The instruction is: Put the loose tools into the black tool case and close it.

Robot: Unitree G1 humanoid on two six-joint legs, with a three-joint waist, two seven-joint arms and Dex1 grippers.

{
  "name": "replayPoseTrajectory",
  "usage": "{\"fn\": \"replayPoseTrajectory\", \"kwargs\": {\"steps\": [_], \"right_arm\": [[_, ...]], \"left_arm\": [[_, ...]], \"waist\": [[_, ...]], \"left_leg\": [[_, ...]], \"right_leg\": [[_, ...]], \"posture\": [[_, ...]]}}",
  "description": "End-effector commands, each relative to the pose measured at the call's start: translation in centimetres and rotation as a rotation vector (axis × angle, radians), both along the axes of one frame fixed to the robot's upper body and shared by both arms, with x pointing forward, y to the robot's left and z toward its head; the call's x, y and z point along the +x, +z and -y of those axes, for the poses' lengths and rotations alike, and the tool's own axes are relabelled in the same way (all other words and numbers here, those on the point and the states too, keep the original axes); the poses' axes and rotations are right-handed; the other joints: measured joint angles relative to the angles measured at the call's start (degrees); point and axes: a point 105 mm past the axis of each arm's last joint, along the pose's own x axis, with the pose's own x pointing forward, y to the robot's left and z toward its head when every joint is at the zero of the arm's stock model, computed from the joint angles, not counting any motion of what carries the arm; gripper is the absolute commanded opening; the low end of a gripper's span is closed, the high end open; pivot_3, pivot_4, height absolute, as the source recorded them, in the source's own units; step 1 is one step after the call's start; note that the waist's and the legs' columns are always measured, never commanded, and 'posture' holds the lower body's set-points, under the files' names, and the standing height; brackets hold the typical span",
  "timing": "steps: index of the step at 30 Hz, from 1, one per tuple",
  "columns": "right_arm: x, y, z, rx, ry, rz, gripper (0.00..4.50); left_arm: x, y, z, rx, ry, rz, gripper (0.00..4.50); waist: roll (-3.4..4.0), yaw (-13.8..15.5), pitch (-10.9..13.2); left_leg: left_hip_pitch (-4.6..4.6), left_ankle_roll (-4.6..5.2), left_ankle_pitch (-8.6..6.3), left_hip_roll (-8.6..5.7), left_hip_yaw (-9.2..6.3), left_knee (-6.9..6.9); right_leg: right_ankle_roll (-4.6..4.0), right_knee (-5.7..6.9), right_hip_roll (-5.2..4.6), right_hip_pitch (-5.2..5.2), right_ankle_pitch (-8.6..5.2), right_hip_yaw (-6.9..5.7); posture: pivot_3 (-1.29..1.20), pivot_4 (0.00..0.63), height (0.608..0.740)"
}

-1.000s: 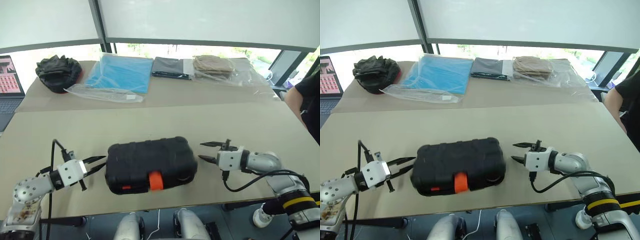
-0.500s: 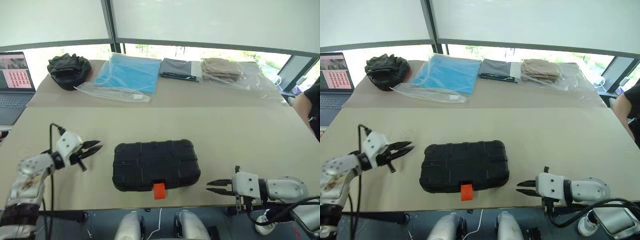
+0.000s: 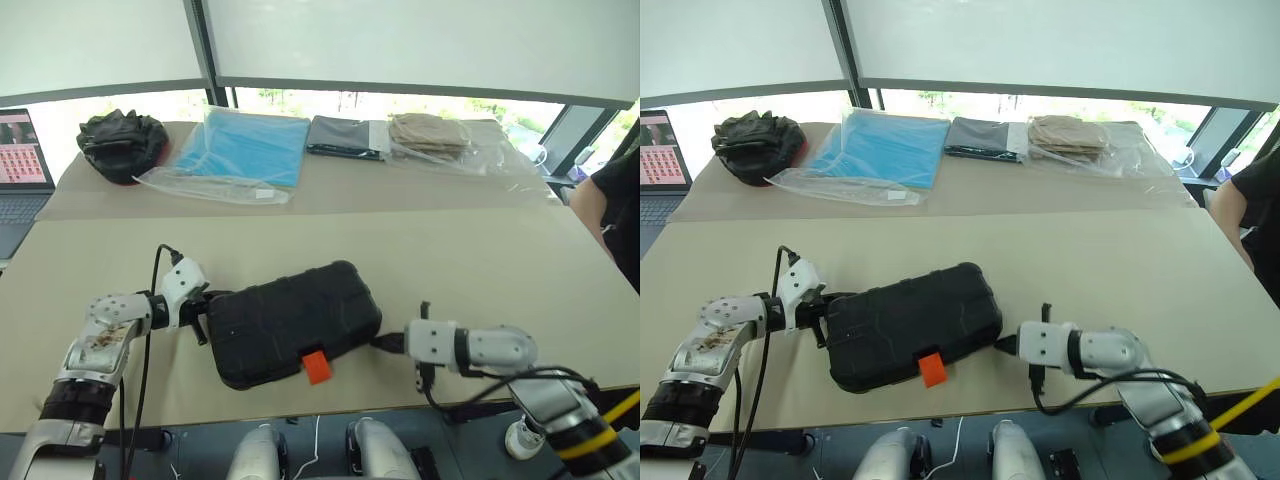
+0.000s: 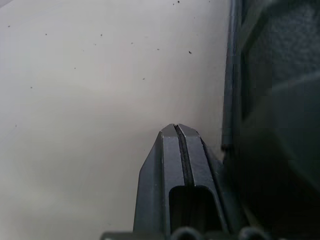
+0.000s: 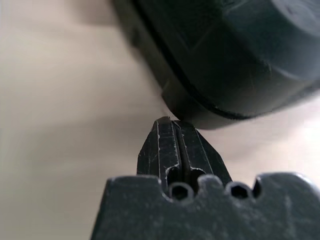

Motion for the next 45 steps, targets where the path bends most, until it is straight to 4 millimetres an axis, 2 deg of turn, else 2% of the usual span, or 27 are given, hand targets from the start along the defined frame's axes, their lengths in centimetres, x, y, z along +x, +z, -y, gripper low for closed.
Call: {"fn": "replayPoseTrajectory", "kwargs": {"steps": [1,4,6,10,14,17,19,22,28,34,40,45], "right_arm": [[3.6,2.3,-0.1,0.027,-0.051,0.143,0.0],[5.1,2.9,-1.0,0.057,-0.06,0.171,0.0],[5.4,2.9,-1.5,0.065,-0.046,0.178,0.0],[4.4,3.2,-0.8,0.083,-0.032,0.119,0.0],[1.6,3.9,0.6,0.102,-0.011,0.003,0.0],[-2.3,3.0,1.4,0.061,0.03,-0.127,0.0],[-4.0,2.7,1.4,0.059,0.038,-0.19,0.0],[-5.8,2.8,0.4,0.088,0.04,-0.243,0.0],[-7.4,3.6,-2.6,0.152,0.064,-0.277,0.0],[-6.8,2.6,-3.7,0.146,0.069,-0.278,0.0],[-5.9,2.7,-4.7,0.161,0.084,-0.253,0.0],[-5.9,2.7,-5.4,0.167,0.102,-0.254,0.0]], "left_arm": [[-1.7,-0.5,-0.7,-0.022,0.041,-0.035,0.01],[-2.7,-0.5,-1.3,-0.037,0.096,-0.033,0.01],[-2.9,0.0,-1.7,-0.063,0.147,-0.007,0.01],[-1.7,3.1,-2.7,-0.188,0.259,0.084,0.01],[-1.2,7.6,-2.0,-0.302,0.197,0.134,0.01],[-1.7,9.1,1.4,-0.285,0.003,0.099,0.01],[-2.1,8.9,3.3,-0.239,-0.097,0.07,0.01],[-2.9,7.4,5.8,-0.129,-0.235,0.036,0.01],[-3.0,4.4,8.3,-0.039,-0.317,-0.005,0.01],[-3.2,3.7,8.1,-0.017,-0.331,-0.039,0.01],[-2.5,3.5,7.3,0.004,-0.3,-0.039,0.01],[-2.6,3.1,7.3,0.006,-0.295,-0.043,0.01]], "waist": [[0.01,-0.16,0.01],[0.02,0.0,0.0],[0.03,0.23,0.0],[0.06,0.62,0.03],[0.04,1.17,0.05],[0.05,1.41,0.05],[0.08,1.54,0.06],[0.08,1.27,0.06],[0.07,1.39,0.05],[0.07,1.62,0.04],[0.07,1.63,0.03],[0.08,1.58,0.03]], "left_leg": [[-0.02,0.0,0.0,-0.02,0.01,-0.02],[-0.05,0.0,-0.01,-0.01,0.04,-0.13],[-0.05,-0.02,-0.03,0.0,0.01,-0.21],[-0.2,-0.06,-0.09,-0.02,-0.07,-0.22],[-0.32,-0.06,-0.09,-0.04,-0.18,-0.15],[-0.29,-0.05,-0.1,-0.07,-0.22,-0.16],[-0.14,-0.08,-0.15,-0.06,-0.22,-0.17],[-0.11,-0.08,-0.15,-0.09,-0.16,-0.16],[-0.09,-0.12,-0.11,-0.1,-0.19,-0.09],[-0.08,-0.1,-0.12,-0.12,-0.18,-0.08],[-0.08,-0.09,-0.12,-0.12,-0.2,-0.08],[-0.05,-0.1,-0.12,-0.12,-0.2,-0.08]], "right_leg": [[-0.17,0.02,-0.03,-0.02,0.1,0.02],[-0.18,0.02,-0.02,-0.13,0.07,0.06],[-0.21,0.04,-0.01,-0.13,0.04,0.01],[-0.21,0.05,-0.03,-0.19,0.0,-0.11],[-0.17,0.02,-0.07,-0.2,0.0,-0.2],[-0.13,-0.02,-0.08,-0.13,-0.01,-0.2],[-0.12,-0.06,-0.05,0.02,-0.03,-0.19],[-0.06,-0.08,-0.04,0.04,-0.07,-0.11],[0.11,-0.05,0.05,0.03,-0.21,-0.1],[0.04,-0.07,0.0,0.04,-0.19,-0.04],[0.0,-0.04,0.04,0.04,-0.22,-0.08],[-0.01,-0.02,0.07,0.05,-0.23,-0.09]], "posture": [[0.0,0.15,0.74],[0.0,0.15,0.74],[0.0,0.15,0.74],[0.0,0.15,0.74],[0.0,0.15,0.74],[0.0,0.15,0.74],[0.0,0.15,0.74],[0.0,0.15,0.74],[0.0,0.15,0.74],[0.0,0.15,0.74],[0.0,0.15,0.74],[0.0,0.15,0.74]]}}
